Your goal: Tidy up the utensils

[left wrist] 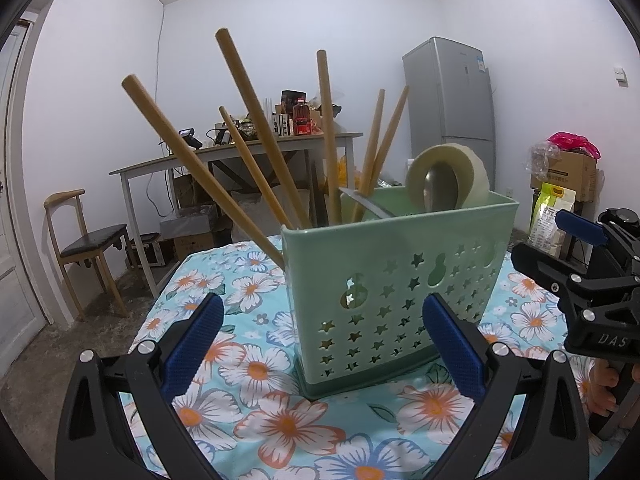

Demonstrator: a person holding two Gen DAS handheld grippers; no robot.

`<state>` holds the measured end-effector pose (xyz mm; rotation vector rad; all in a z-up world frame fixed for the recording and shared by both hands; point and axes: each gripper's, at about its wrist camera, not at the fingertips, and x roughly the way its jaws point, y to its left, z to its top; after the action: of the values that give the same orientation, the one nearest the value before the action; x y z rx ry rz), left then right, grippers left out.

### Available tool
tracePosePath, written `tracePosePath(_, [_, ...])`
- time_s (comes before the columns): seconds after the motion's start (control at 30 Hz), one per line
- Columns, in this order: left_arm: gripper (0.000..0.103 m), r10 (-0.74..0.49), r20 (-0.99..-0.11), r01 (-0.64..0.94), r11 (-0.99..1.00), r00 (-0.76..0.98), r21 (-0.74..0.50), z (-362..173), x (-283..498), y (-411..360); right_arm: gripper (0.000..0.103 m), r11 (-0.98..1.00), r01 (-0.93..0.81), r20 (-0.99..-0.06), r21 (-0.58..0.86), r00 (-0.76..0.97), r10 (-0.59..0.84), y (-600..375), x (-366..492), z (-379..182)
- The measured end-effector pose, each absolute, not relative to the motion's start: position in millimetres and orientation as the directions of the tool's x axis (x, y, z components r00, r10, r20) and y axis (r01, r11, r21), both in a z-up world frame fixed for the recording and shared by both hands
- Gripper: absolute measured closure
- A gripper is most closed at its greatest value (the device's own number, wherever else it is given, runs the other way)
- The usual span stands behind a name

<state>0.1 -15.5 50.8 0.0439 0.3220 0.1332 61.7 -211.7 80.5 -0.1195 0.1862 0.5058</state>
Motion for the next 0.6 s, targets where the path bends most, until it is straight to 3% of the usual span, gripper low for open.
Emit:
tracePosePath(0.27, [0.005,0.135,-0.368,-0.133,0.991,0.92,0.032,48.1,10.7,-6.6,0.008,0.87,-0.49,-0.207,-0.059,0.859,0.469,-213.5,62.1,81.5])
tracePosePath(0.6, [0.005,0.123,-0.345,-0.109,0.992,0.931,0.059,48.5,8.7,-11.0,0.008,0.871,-0.489,-0.211,-0.053,0.858,0.468,-212.6,63.6,81.5])
